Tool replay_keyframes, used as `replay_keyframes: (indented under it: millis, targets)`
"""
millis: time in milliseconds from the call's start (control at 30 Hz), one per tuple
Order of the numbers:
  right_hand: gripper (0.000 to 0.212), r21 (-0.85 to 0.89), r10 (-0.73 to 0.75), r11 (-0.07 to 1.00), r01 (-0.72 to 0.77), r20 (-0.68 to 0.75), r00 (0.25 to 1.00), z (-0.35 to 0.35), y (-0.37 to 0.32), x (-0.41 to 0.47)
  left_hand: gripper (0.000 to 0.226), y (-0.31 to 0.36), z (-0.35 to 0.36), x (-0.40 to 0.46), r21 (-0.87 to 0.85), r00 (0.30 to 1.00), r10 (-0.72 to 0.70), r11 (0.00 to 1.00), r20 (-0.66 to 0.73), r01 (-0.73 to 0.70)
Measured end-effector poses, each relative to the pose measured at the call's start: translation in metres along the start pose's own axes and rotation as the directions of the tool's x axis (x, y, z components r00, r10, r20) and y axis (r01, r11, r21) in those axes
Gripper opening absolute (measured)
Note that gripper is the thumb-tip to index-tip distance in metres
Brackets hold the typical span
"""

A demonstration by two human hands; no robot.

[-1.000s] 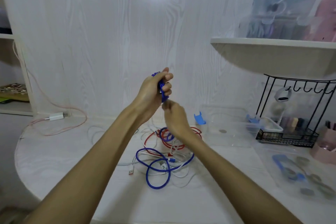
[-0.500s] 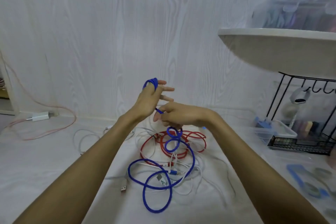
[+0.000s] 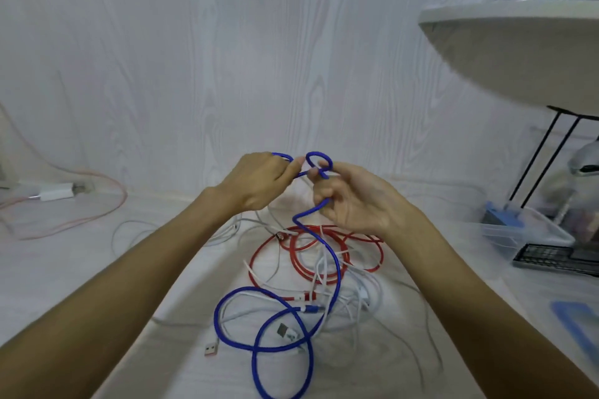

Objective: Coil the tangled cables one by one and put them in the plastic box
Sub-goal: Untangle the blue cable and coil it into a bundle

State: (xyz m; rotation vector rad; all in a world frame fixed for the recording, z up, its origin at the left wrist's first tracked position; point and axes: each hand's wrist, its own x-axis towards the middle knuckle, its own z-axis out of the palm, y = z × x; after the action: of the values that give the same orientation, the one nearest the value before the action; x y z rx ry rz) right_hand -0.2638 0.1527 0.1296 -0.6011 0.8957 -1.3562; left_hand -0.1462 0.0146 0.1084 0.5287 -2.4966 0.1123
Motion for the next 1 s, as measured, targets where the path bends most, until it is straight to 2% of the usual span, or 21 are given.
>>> replay_keyframes:
  millis: [67,167,267,333,400,467,533,600,633,667,700,733,767,800,833,900,933,1000]
  targets:
    - [0.03,-0.049,-0.01,0.999,0.011,0.004,1.0,0.002,-0.012,-0.009,0.059,-0.001,0.002,-0.006,-0.058,0.998,-0.069,0.996,0.007,0.069]
    - [0.038,-0.345,-0.074,0.937,0.06,-0.026,0.997,0.006,-0.031,-0.025,0.057,0.007,-0.005,-0.015,-0.247,0.989,-0.138,0.958,0.059,0.148]
    - [0.043,-0.613,-0.143,0.784,0.1,-0.022,0.989,0.007,-0.044,-0.041,0.061,0.014,-0.022,-0.021,-0.505,0.972,-0.208,0.831,0.108,0.234]
    - [0.042,-0.731,-0.157,0.674,0.106,-0.003,0.988,0.006,-0.05,-0.052,0.061,0.016,-0.039,-0.024,-0.564,0.969,-0.207,0.788,0.138,0.249]
    - [0.039,-0.823,-0.18,0.564,0.074,-0.035,0.983,0.006,-0.051,-0.063,0.065,0.018,-0.053,-0.027,-0.44,0.982,-0.138,0.88,0.127,0.181]
    - [0.042,-0.873,-0.215,0.487,0.022,-0.096,0.972,0.009,-0.05,-0.074,0.065,0.019,-0.063,-0.028,-0.174,0.996,0.015,0.985,0.088,0.001]
    - [0.05,-0.913,-0.28,0.408,-0.013,-0.139,0.95,0.014,-0.043,-0.081,0.061,0.018,-0.068,-0.03,0.005,0.987,0.143,0.99,0.069,-0.144]
    - [0.054,-0.982,-0.395,0.181,-0.052,-0.121,0.911,0.024,-0.029,-0.084,0.06,0.016,-0.072,-0.033,0.183,0.983,0.18,0.966,0.034,-0.183]
    - [0.055,-0.993,-0.441,0.105,-0.044,-0.086,0.894,0.031,-0.02,-0.086,0.061,0.017,-0.075,-0.035,0.265,0.986,0.164,0.952,-0.007,-0.156]
    - [0.055,-0.993,-0.435,0.121,0.003,-0.05,0.899,0.037,-0.011,-0.084,0.061,0.016,-0.076,-0.034,0.332,0.99,0.126,0.938,-0.056,-0.101]
    - [0.051,-0.971,-0.37,0.233,0.057,-0.034,0.928,0.042,-0.007,-0.084,0.059,0.012,-0.077,-0.033,0.351,0.992,0.061,0.936,-0.107,-0.019]
    - [0.045,-0.914,-0.247,0.396,0.084,-0.018,0.969,0.048,-0.005,-0.089,0.056,0.008,-0.081,-0.034,0.325,0.988,-0.031,0.943,-0.15,0.079]
    - [0.039,-0.825,-0.099,0.561,0.077,0.025,0.995,0.053,-0.008,-0.098,0.053,0.002,-0.084,-0.035,0.255,0.974,-0.141,0.95,-0.175,0.183]
    - [0.034,-0.735,0.014,0.675,0.054,0.087,0.996,0.054,-0.014,-0.106,0.053,-0.006,-0.089,-0.037,0.167,0.949,-0.255,0.944,-0.184,0.286]
    - [0.029,-0.685,0.077,0.728,0.034,0.131,0.988,0.051,-0.022,-0.115,0.055,-0.017,-0.093,-0.038,0.061,0.913,-0.366,0.922,-0.178,0.382]
    - [0.027,-0.709,0.13,0.705,-0.001,0.129,0.983,0.043,-0.032,-0.132,0.063,-0.036,-0.104,-0.043,-0.156,0.828,-0.544,0.837,-0.136,0.525]
    - [0.029,-0.766,0.148,0.643,-0.026,0.091,0.985,0.036,-0.036,-0.139,0.064,-0.045,-0.111,-0.045,-0.267,0.784,-0.609,0.78,-0.12,0.566]
    - [0.032,-0.882,0.209,0.447,-0.152,-0.062,0.976,0.018,-0.042,-0.15,0.059,-0.059,-0.125,-0.052,-0.49,0.695,-0.714,0.638,-0.087,0.594]
